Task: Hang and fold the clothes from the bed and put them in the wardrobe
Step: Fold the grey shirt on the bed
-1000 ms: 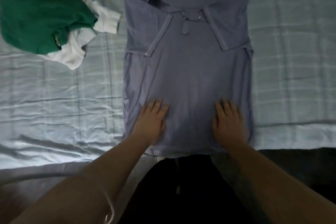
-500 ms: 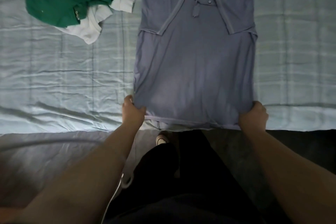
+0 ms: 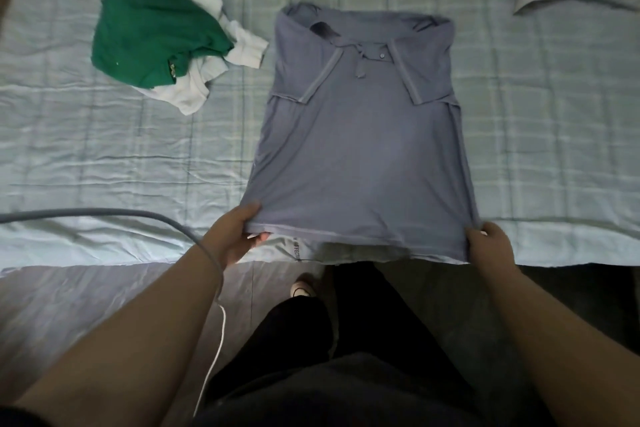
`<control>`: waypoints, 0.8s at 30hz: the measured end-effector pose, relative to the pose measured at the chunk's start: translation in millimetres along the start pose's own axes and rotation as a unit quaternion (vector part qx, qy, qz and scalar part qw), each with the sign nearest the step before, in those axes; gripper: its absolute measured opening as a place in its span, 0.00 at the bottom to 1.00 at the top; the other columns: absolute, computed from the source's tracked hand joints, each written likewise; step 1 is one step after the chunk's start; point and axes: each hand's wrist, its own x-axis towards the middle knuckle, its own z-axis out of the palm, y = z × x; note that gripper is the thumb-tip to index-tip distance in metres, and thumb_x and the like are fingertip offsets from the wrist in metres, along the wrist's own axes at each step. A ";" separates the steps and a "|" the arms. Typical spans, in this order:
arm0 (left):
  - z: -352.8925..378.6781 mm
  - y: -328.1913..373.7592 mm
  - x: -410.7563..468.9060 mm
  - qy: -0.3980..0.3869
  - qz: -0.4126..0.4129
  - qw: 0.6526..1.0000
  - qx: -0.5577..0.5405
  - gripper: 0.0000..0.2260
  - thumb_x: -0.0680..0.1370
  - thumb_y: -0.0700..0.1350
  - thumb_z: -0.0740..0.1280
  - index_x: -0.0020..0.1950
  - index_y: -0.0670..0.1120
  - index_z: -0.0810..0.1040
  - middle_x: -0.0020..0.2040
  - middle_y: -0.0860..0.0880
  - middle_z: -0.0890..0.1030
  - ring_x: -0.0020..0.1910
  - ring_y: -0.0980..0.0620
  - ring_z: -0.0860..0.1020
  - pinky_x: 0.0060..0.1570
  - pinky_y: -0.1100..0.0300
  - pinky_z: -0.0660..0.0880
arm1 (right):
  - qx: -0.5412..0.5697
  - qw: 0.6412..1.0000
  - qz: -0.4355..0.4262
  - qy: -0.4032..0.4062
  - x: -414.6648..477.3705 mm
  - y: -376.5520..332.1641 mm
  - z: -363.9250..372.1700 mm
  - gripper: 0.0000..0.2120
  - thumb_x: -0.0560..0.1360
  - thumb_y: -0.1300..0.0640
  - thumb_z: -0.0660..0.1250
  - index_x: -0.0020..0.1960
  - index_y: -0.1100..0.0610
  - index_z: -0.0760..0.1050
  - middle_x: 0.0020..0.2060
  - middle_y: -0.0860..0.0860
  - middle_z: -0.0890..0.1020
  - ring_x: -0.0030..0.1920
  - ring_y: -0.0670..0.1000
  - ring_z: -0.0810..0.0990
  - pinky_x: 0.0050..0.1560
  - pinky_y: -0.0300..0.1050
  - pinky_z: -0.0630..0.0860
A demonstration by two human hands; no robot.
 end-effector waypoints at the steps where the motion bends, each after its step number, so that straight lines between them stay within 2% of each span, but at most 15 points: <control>1: 0.5 1.2 -8.3 -0.003 0.000 1.000 -0.002 0.11 0.80 0.42 0.66 0.61 0.42 0.75 0.53 0.43 0.80 0.51 0.44 0.78 0.45 0.53 0.77 | 0.012 1.000 0.000 0.006 -5.1 1.0 -6.0 0.07 0.78 0.57 0.63 0.46 0.61 0.74 0.39 0.58 0.77 0.38 0.56 0.75 0.40 0.49 0.73; 3: -0.7 2.2 -26.9 -0.004 0.012 1.000 -0.007 0.09 0.81 0.42 0.65 0.61 0.42 0.74 0.53 0.43 0.80 0.49 0.44 0.79 0.40 0.56 0.80 | 0.053 0.998 0.011 0.004 -18.2 3.3 -17.5 0.12 0.77 0.50 0.64 0.51 0.60 0.76 0.44 0.60 0.80 0.43 0.61 0.80 0.45 0.55 0.80; 5: -5.1 3.9 -36.4 0.010 0.034 0.999 -0.014 0.06 0.81 0.42 0.65 0.56 0.42 0.75 0.53 0.43 0.80 0.48 0.45 0.80 0.39 0.57 0.80 | 0.128 0.991 0.047 -0.004 -25.1 2.6 -25.0 0.16 0.77 0.48 0.66 0.57 0.59 0.77 0.51 0.60 0.80 0.49 0.61 0.81 0.47 0.55 0.82; 6: -8.7 3.3 -42.7 0.024 0.054 0.998 -0.009 0.03 0.81 0.42 0.65 0.52 0.43 0.75 0.53 0.42 0.79 0.48 0.46 0.79 0.40 0.56 0.80 | 0.166 0.984 0.056 -0.009 -32.0 2.2 -29.5 0.16 0.78 0.49 0.66 0.60 0.59 0.76 0.53 0.59 0.79 0.51 0.60 0.80 0.48 0.54 0.82; 8: -16.5 0.5 -52.2 0.045 0.094 0.993 0.052 0.04 0.82 0.43 0.65 0.49 0.44 0.74 0.53 0.42 0.78 0.49 0.47 0.79 0.44 0.54 0.81 | 0.212 0.975 0.062 -0.012 -47.7 -0.5 -38.7 0.15 0.80 0.52 0.65 0.63 0.60 0.75 0.55 0.58 0.78 0.53 0.58 0.79 0.52 0.55 0.81; 10: -21.7 -3.1 -65.6 0.048 0.110 0.983 0.139 0.07 0.83 0.46 0.65 0.54 0.42 0.74 0.52 0.43 0.78 0.50 0.46 0.80 0.48 0.51 0.82 | 0.222 0.973 0.061 -0.006 -61.0 1.4 -47.8 0.13 0.81 0.54 0.64 0.60 0.61 0.75 0.54 0.59 0.77 0.52 0.58 0.78 0.52 0.55 0.80; 12: -29.3 -8.8 -75.3 0.043 0.102 0.976 0.185 0.12 0.82 0.47 0.66 0.56 0.37 0.74 0.52 0.41 0.76 0.49 0.43 0.79 0.44 0.52 0.83 | 0.211 0.975 0.064 0.005 -71.8 9.2 -55.8 0.10 0.81 0.55 0.64 0.56 0.61 0.75 0.52 0.60 0.77 0.47 0.56 0.78 0.47 0.53 0.80; 14: -36.2 -13.2 -83.9 0.048 0.098 0.971 0.214 0.16 0.82 0.47 0.66 0.55 0.34 0.74 0.50 0.38 0.77 0.45 0.43 0.79 0.35 0.57 0.82 | 0.197 0.978 0.069 0.015 -80.4 18.5 -61.5 0.10 0.81 0.54 0.64 0.54 0.62 0.75 0.48 0.61 0.77 0.41 0.53 0.78 0.36 0.46 0.79; 16: -42.2 -18.1 -88.5 0.061 0.086 0.967 0.233 0.15 0.82 0.49 0.66 0.53 0.35 0.75 0.46 0.38 0.77 0.38 0.44 0.79 0.29 0.59 0.79 | 0.187 0.980 0.067 0.016 -88.6 25.1 -65.9 0.11 0.81 0.54 0.64 0.52 0.63 0.76 0.41 0.61 0.77 0.34 0.50 0.78 0.24 0.39 0.75; 18: -41.5 -17.0 -92.3 0.060 0.076 0.969 0.229 0.13 0.82 0.49 0.67 0.50 0.38 0.74 0.42 0.40 0.76 0.35 0.47 0.77 0.29 0.60 0.77 | 0.198 0.978 0.071 0.004 -89.8 23.2 -70.0 0.12 0.81 0.55 0.64 0.51 0.65 0.76 0.37 0.59 0.75 0.31 0.52 0.76 0.19 0.35 0.71; 21: -35.4 -2.0 -86.2 0.037 0.071 0.982 0.171 0.10 0.82 0.43 0.65 0.46 0.38 0.71 0.35 0.43 0.68 0.30 0.49 0.69 0.27 0.61 0.75 | 0.273 0.956 0.105 -0.030 -78.8 5.2 -75.3 0.07 0.81 0.57 0.65 0.50 0.61 0.77 0.42 0.59 0.78 0.39 0.53 0.77 0.26 0.37 0.77; 22: -31.9 7.0 -81.8 0.029 0.075 0.984 0.158 0.08 0.83 0.41 0.64 0.46 0.39 0.71 0.33 0.44 0.66 0.30 0.50 0.67 0.28 0.61 0.75 | 0.302 0.946 0.111 -0.039 -70.3 -3.1 -76.7 0.04 0.80 0.58 0.66 0.52 0.58 0.77 0.47 0.59 0.79 0.42 0.53 0.78 0.33 0.40 0.80; 24: -20.2 27.2 -71.7 0.007 0.094 0.987 0.128 0.01 0.83 0.37 0.62 0.52 0.40 0.71 0.31 0.44 0.66 0.28 0.50 0.66 0.30 0.60 0.76 | 0.351 0.929 0.108 -0.052 -48.3 -24.1 -77.7 0.09 0.79 0.62 0.66 0.58 0.54 0.76 0.52 0.61 0.79 0.46 0.53 0.79 0.47 0.47 0.81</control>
